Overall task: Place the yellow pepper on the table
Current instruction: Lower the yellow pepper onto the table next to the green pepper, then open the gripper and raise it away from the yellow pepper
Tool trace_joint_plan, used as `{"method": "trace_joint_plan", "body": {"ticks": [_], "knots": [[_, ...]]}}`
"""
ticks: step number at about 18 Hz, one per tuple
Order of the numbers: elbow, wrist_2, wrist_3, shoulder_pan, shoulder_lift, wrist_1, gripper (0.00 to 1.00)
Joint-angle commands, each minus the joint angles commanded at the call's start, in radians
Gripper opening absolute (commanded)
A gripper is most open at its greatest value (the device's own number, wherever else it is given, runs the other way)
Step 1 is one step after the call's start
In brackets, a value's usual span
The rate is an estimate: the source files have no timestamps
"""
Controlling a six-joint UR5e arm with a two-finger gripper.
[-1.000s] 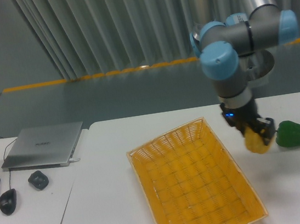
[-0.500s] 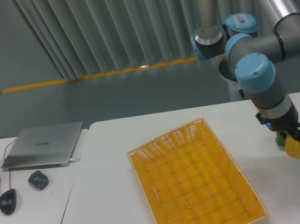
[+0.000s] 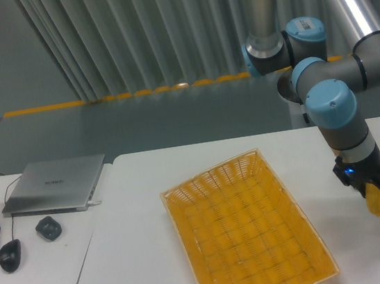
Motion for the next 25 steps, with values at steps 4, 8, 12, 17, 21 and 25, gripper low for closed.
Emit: {"method": "trace_joint_plan", "body": {"ticks": [4,8,12,17,21,25], "knots": [[-0.009,0.0,-0.008,-0.005,-0.014,0.0,0.79],[-0.008,-0.006,-0.011,-0.005,-0.018,0.002,1.0],[-0.005,0.002,-0.006,0.0,-0.014,0.0,1.0],[0.008,0.002,0.005,0.002,0.009,-0.008,1.0],[0.024,0.006,0.141,0.003,0.077,-0.104,1.0],[0.046,-0.009,0.236,0.006,0.158,-0.24,1.0]]}}
